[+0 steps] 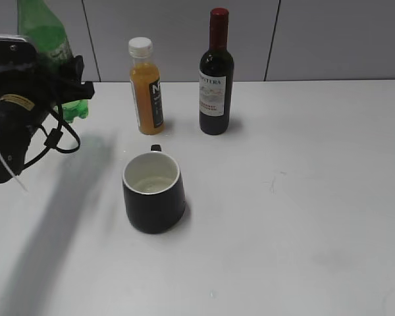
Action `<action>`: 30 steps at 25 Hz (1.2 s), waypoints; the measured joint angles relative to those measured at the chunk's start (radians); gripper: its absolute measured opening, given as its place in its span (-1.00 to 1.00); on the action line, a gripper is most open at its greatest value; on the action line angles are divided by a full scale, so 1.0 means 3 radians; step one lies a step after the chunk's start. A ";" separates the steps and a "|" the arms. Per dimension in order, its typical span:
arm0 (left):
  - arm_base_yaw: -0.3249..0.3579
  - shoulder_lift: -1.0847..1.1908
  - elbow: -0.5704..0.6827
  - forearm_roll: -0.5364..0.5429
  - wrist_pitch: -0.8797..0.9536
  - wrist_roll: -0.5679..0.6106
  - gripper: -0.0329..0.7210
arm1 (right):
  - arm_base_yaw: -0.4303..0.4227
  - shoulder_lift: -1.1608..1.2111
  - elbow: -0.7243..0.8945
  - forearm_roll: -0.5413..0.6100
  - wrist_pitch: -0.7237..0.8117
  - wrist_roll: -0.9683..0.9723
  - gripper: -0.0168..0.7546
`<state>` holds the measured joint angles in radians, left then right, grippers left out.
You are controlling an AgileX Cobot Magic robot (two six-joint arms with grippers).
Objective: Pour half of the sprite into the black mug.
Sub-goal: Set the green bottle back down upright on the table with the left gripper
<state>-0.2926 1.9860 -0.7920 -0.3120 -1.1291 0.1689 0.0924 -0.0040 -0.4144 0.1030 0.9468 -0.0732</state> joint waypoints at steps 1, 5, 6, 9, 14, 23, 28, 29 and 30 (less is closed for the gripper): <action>0.0004 0.0078 -0.0067 0.0009 -0.0008 0.0000 0.29 | 0.0000 0.0000 0.0000 0.0000 0.0000 0.0000 0.57; 0.0064 0.0335 -0.0224 0.0020 -0.0026 -0.0004 0.29 | 0.0000 0.0000 0.0000 0.0000 0.0000 0.0000 0.57; 0.0083 0.0383 -0.0239 0.0017 -0.0033 -0.0006 0.29 | 0.0000 0.0000 0.0000 0.0000 0.0000 0.0000 0.57; 0.0116 0.0521 -0.0256 0.0014 -0.0069 -0.0028 0.29 | 0.0000 0.0000 0.0000 0.0000 0.0000 0.0000 0.57; 0.0121 0.0664 -0.0257 0.0022 -0.0098 -0.0119 0.29 | 0.0000 0.0000 0.0000 0.0000 0.0000 0.0000 0.57; 0.0121 0.0690 -0.0259 0.0049 -0.0115 -0.0137 0.39 | 0.0000 0.0000 0.0000 0.0000 0.0000 0.0000 0.57; 0.0121 0.0641 -0.0270 0.0061 -0.0231 -0.0137 0.86 | 0.0000 0.0000 0.0000 0.0000 0.0000 0.0000 0.57; 0.0121 0.0615 -0.0270 0.0061 -0.0235 -0.0137 0.87 | 0.0000 0.0000 0.0000 0.0000 0.0000 0.0000 0.57; 0.0121 0.0587 -0.0263 0.0065 -0.0246 -0.0137 0.88 | 0.0000 0.0000 0.0000 0.0000 0.0000 0.0000 0.57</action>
<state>-0.2564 2.1621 -0.8708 -0.2926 -1.2029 0.1279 0.0924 -0.0040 -0.4144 0.1030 0.9468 -0.0732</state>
